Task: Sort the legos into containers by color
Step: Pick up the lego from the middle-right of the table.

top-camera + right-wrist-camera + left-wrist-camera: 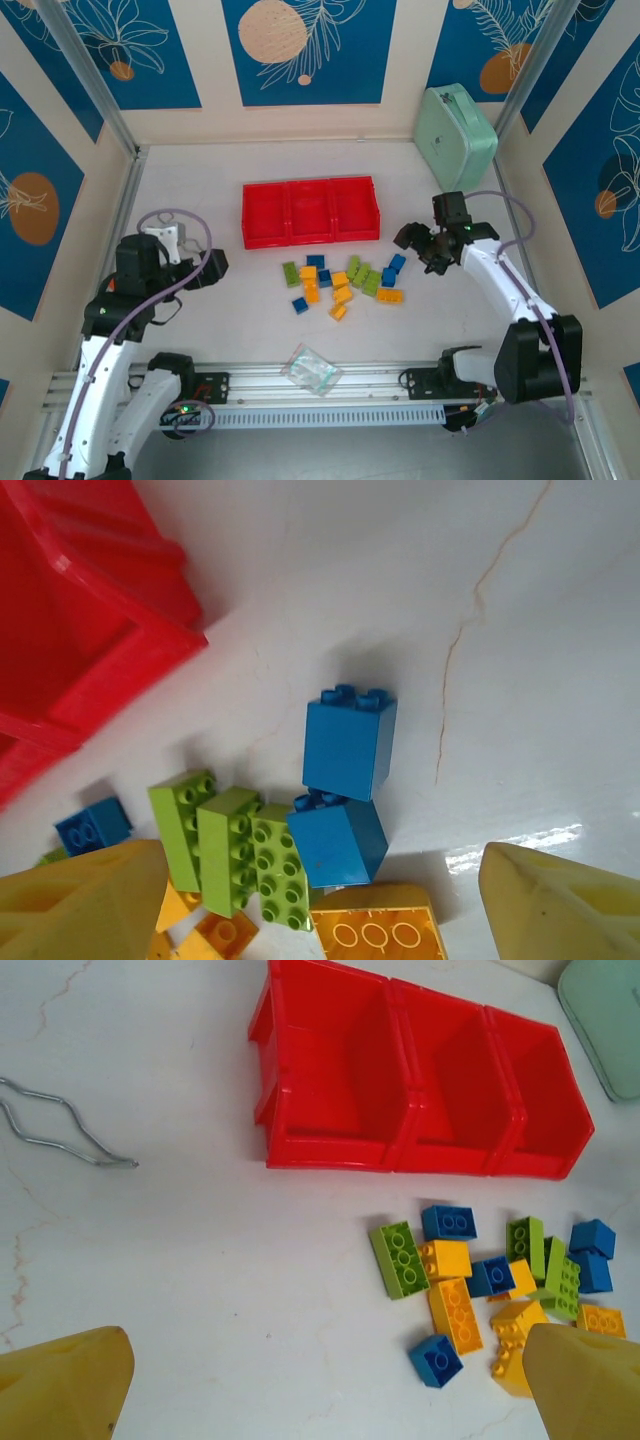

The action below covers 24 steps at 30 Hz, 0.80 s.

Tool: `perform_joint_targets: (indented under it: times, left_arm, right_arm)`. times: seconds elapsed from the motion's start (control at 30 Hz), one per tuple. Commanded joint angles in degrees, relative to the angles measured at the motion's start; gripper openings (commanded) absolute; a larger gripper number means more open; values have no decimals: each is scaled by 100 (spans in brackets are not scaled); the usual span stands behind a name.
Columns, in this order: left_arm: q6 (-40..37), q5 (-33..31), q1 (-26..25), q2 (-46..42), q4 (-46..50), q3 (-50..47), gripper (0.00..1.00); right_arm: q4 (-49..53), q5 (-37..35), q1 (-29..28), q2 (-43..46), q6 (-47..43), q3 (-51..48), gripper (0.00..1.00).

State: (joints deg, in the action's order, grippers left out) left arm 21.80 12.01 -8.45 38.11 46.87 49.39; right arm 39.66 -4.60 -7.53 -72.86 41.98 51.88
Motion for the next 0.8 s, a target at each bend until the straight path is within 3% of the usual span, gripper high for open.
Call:
perform_joint_targets:
  times: [0.0, 0.5, 0.77]
  left_arm:
    - [-355, 535, -60, 95, 486, -35, 99]
    - [-585, 1343, -284, -233, -75, -313, 99]
    - [-610, 1179, -298, -529, -608, -446, 99]
  right_arm:
    - [41, -227, -67, -431, -83, 280, 81]
    - [-297, -204, -300, -1949, -304, 729, 75]
    - [-135, -551, -491, -2240, -368, 929, 67]
